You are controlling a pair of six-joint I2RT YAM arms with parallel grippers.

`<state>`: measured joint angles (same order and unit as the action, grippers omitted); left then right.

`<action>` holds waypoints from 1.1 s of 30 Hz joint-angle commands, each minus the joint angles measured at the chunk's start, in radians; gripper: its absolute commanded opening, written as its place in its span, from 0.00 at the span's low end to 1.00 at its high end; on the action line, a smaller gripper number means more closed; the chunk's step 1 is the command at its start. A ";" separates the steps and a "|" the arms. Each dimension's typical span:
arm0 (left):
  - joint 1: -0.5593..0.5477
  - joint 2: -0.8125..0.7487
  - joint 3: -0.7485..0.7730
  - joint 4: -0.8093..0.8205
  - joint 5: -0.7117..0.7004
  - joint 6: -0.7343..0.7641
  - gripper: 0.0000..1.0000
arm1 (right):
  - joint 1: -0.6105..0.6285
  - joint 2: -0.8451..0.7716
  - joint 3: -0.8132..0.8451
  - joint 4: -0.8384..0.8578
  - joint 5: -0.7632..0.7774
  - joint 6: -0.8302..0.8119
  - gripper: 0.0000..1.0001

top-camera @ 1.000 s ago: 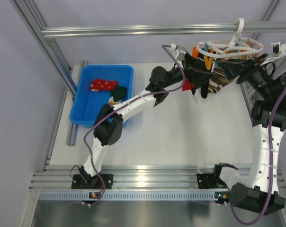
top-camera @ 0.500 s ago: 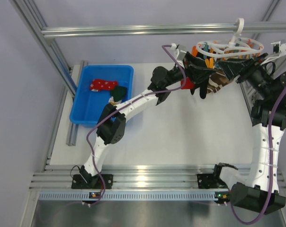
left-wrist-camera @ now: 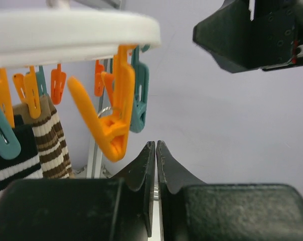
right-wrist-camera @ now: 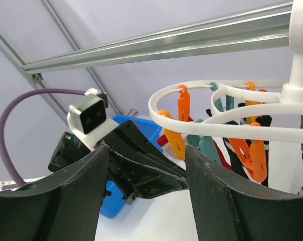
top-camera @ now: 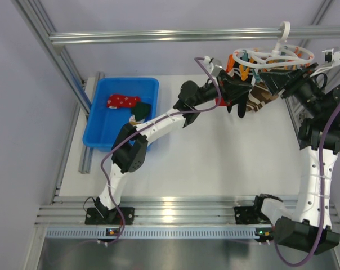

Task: Clip the socks to the hanger
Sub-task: Open the clamp at the hanger.

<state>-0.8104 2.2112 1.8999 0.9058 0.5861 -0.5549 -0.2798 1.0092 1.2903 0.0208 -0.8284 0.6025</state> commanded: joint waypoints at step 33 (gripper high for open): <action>0.005 -0.268 -0.255 -0.047 -0.012 0.119 0.48 | 0.490 -0.074 -0.220 0.148 0.853 -0.276 0.62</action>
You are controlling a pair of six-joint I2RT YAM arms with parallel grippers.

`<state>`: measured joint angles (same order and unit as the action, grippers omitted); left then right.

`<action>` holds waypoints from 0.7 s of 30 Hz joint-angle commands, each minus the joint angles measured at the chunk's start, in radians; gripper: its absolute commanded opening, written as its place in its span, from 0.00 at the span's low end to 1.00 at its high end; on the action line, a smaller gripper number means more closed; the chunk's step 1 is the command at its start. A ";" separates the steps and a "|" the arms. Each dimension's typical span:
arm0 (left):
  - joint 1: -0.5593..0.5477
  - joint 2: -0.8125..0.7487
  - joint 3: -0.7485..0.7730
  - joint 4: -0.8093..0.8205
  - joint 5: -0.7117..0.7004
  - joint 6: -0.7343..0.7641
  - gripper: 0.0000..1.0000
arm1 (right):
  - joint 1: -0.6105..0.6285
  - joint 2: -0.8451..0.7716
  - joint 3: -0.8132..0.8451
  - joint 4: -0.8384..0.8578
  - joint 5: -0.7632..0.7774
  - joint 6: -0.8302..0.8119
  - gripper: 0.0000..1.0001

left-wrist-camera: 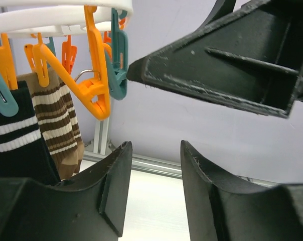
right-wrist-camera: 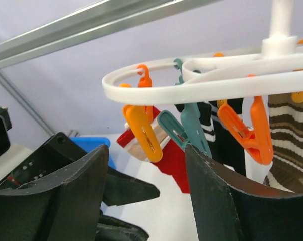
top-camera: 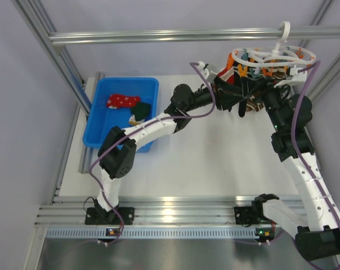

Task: Clip the socks to the hanger
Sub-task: Open the clamp at the hanger.

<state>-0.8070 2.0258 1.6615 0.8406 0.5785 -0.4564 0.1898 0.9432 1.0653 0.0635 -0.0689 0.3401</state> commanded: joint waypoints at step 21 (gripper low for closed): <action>0.005 -0.134 -0.088 -0.011 -0.025 0.062 0.56 | 0.103 0.077 0.001 0.242 0.204 -0.001 0.62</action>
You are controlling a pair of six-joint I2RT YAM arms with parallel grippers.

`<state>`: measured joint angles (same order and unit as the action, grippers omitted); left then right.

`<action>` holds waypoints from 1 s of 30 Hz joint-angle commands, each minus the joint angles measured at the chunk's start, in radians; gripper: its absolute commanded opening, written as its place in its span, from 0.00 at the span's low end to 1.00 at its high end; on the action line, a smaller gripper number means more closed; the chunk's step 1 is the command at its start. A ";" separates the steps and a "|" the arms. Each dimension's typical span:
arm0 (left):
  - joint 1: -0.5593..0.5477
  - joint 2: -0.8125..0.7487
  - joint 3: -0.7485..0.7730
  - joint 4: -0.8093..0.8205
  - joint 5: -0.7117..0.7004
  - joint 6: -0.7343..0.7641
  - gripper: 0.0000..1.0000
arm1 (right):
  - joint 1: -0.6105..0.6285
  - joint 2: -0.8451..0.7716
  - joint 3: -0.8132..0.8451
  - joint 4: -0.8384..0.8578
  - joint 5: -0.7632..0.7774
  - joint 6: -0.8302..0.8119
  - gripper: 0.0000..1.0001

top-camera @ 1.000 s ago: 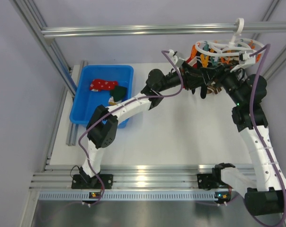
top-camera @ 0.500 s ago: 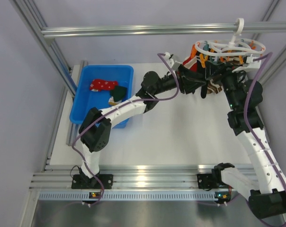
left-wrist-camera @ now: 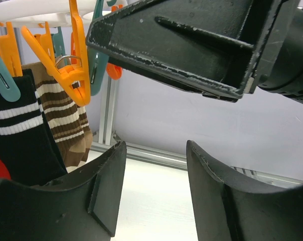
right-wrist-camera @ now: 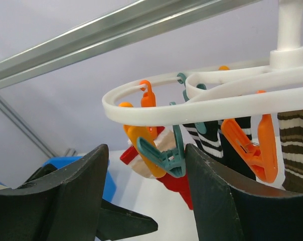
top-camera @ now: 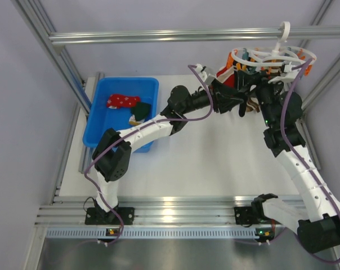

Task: Clip the socks to the hanger
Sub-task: Open the clamp at the hanger.

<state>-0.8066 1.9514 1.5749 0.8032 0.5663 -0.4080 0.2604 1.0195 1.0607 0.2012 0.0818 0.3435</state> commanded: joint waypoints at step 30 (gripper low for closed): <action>0.066 -0.026 0.033 0.089 -0.002 0.090 0.64 | 0.043 0.030 0.039 0.076 0.081 0.005 0.15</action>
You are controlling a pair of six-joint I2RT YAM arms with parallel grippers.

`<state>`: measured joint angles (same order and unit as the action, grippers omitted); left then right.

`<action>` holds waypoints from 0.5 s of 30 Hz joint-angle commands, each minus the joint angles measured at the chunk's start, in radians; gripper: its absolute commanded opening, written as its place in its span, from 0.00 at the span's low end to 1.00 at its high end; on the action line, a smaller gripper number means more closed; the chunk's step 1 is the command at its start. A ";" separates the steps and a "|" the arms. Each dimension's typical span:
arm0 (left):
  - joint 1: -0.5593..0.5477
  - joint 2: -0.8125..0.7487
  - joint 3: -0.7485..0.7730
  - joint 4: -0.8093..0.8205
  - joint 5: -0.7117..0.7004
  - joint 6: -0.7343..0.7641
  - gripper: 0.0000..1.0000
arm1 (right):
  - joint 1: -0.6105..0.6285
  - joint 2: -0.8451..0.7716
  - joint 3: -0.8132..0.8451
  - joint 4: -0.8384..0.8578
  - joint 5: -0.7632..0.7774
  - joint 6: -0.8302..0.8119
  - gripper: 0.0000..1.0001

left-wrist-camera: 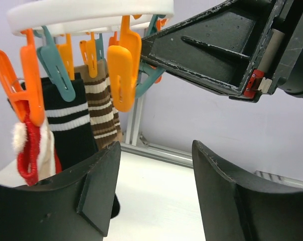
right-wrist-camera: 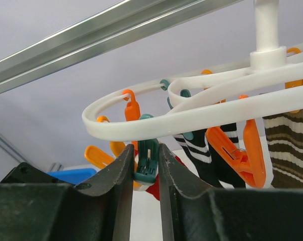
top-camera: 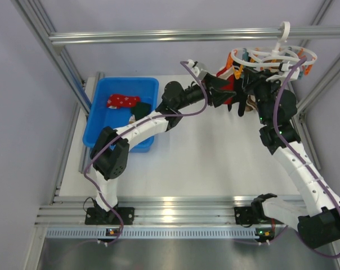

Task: Clip the socks to the hanger
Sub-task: Open the clamp at the hanger.

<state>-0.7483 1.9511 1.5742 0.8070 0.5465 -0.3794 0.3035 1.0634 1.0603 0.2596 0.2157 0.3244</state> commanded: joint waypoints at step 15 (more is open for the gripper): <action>0.010 0.129 0.234 0.120 0.004 0.182 0.65 | -0.009 -0.010 0.073 -0.008 -0.102 0.045 0.14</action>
<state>-0.7410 2.0621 1.7626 0.8684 0.5488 -0.2169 0.2913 1.0637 1.0748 0.2337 0.1848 0.3599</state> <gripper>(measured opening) 0.647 0.213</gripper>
